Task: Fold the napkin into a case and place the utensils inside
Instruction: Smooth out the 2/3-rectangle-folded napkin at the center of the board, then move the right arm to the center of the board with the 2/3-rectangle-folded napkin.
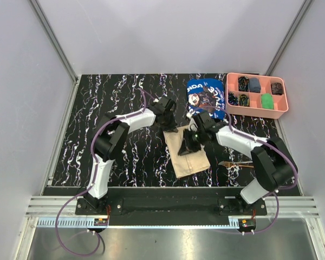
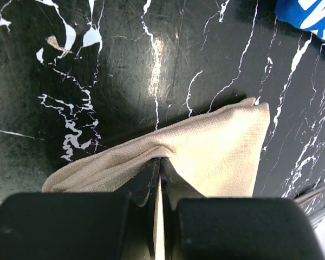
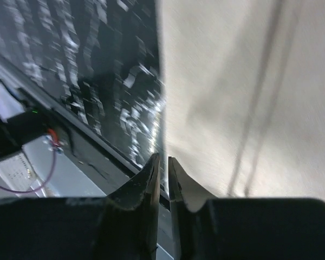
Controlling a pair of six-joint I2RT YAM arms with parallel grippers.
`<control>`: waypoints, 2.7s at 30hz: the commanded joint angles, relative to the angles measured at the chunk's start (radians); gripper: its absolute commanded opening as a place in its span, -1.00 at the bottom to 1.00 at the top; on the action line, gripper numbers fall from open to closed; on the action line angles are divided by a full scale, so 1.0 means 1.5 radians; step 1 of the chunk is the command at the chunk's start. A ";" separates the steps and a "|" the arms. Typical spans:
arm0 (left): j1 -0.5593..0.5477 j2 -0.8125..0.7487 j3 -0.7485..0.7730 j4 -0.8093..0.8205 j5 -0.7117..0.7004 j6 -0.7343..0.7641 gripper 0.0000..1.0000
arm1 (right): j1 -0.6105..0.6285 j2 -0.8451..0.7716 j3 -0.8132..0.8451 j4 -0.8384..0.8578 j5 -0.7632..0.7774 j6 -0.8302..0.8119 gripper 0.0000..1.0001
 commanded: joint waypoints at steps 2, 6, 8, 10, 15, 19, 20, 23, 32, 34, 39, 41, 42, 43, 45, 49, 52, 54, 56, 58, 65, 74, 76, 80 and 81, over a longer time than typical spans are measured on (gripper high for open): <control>0.013 -0.006 -0.019 0.049 0.040 0.013 -0.91 | -0.011 0.099 0.107 0.074 -0.085 0.006 -0.60; 0.024 -0.002 -0.032 0.074 0.073 0.005 -0.92 | -0.024 0.173 0.126 0.174 -0.167 0.039 -0.62; 0.029 0.001 -0.033 0.080 0.084 0.004 -0.92 | -0.023 0.202 0.124 0.193 -0.178 0.050 -0.63; 0.033 0.003 -0.031 0.074 0.080 0.010 -0.93 | -0.026 0.221 0.105 0.239 -0.210 0.070 -0.63; 0.045 0.011 -0.045 0.099 0.104 0.002 -0.93 | -0.026 0.237 0.033 0.345 -0.251 0.130 -0.65; 0.048 0.021 -0.041 0.103 0.113 0.001 -0.94 | -0.026 0.224 -0.025 0.374 -0.261 0.146 -0.67; 0.050 0.022 -0.040 0.103 0.114 0.002 -0.94 | -0.026 0.219 -0.031 0.363 -0.255 0.141 -0.66; 0.051 0.027 -0.034 0.103 0.117 0.002 -0.94 | -0.027 0.213 -0.049 0.343 -0.254 0.130 -0.67; 0.056 0.045 -0.018 0.094 0.115 0.004 -0.94 | -0.018 0.133 -0.183 0.370 -0.248 0.141 -0.67; 0.055 0.048 -0.015 0.093 0.114 0.004 -0.94 | -0.012 0.110 -0.217 0.381 -0.247 0.156 -0.68; 0.056 0.048 -0.009 0.086 0.110 0.005 -0.94 | 0.022 0.087 -0.280 0.425 -0.238 0.185 -0.67; 0.057 0.048 -0.005 0.083 0.108 0.010 -0.94 | 0.038 0.089 -0.320 0.482 -0.240 0.224 -0.68; 0.057 0.046 -0.003 0.077 0.104 0.015 -0.94 | 0.039 0.084 -0.333 0.495 -0.241 0.235 -0.69; 0.056 0.045 0.002 0.072 0.102 0.024 -0.94 | 0.038 0.077 -0.344 0.507 -0.243 0.249 -0.71; 0.056 0.036 0.008 0.069 0.120 0.034 -0.92 | 0.030 0.029 -0.353 0.485 -0.242 0.254 -0.72; 0.054 0.005 0.004 0.067 0.149 0.063 -0.66 | -0.019 -0.099 -0.285 0.316 -0.167 0.208 -0.70; 0.054 -0.041 -0.001 0.066 0.166 0.071 -0.43 | -0.089 -0.149 -0.232 0.230 -0.142 0.146 -0.67; 0.055 -0.053 0.008 0.062 0.185 0.072 -0.22 | -0.137 -0.126 -0.206 0.203 -0.148 0.119 -0.66; 0.055 -0.070 0.017 0.053 0.197 0.074 -0.16 | -0.159 -0.063 -0.152 0.188 -0.148 0.093 -0.64; 0.056 -0.087 0.025 0.050 0.207 0.074 -0.06 | -0.171 -0.015 -0.106 0.183 -0.145 0.070 -0.64; 0.064 -0.160 -0.012 0.019 0.204 0.103 -0.06 | -0.145 0.107 -0.038 0.184 -0.111 0.042 -0.67; 0.053 -0.320 -0.177 0.001 0.095 0.163 -0.02 | 0.001 0.146 -0.083 0.354 -0.130 0.212 -0.69; 0.032 -0.364 -0.206 -0.005 0.056 0.176 0.04 | -0.008 0.086 -0.093 0.362 -0.131 0.220 -0.67; -0.036 -0.399 -0.252 -0.013 -0.037 0.176 0.09 | -0.076 -0.041 -0.091 0.211 -0.068 0.156 -0.27; -0.071 -0.402 -0.254 -0.017 -0.060 0.173 0.13 | -0.120 -0.062 -0.095 0.148 -0.054 0.145 -0.15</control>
